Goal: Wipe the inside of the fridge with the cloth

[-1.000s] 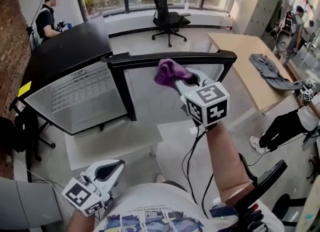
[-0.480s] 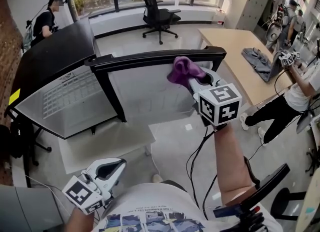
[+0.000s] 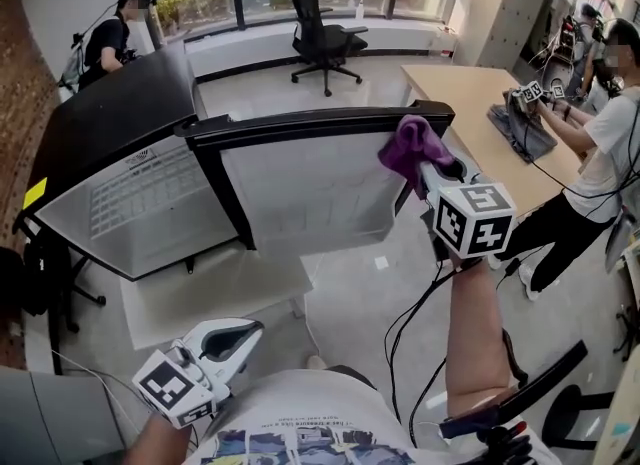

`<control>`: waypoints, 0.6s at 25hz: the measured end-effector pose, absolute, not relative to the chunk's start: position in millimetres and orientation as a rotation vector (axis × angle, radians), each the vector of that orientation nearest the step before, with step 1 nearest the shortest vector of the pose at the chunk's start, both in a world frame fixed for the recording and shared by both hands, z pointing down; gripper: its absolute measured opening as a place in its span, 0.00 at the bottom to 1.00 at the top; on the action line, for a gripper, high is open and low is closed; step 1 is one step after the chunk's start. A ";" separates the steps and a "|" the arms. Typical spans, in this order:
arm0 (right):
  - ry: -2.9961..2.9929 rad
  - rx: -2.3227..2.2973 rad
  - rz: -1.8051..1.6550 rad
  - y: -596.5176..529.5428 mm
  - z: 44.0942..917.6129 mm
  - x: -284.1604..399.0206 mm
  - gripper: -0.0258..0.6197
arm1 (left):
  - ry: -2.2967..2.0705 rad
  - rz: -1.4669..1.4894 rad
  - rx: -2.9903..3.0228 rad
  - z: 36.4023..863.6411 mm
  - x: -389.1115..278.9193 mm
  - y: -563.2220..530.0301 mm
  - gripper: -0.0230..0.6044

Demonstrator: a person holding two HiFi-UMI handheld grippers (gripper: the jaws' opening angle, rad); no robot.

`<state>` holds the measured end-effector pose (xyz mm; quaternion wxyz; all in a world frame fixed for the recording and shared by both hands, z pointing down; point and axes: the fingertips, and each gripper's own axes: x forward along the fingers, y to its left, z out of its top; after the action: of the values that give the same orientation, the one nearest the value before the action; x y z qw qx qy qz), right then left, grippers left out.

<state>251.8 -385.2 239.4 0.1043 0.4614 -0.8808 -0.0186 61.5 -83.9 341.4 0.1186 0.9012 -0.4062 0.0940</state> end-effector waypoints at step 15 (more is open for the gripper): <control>-2.696 1.212 -0.056 -336.7 229.9 215.7 0.12 | -1.217 0.274 2.610 341.6 47.9 -52.8 0.05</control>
<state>215.7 -336.7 229.9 0.0926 0.4082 -0.9080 -0.0190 47.9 -52.8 341.6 0.1239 0.8953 -0.4174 0.0940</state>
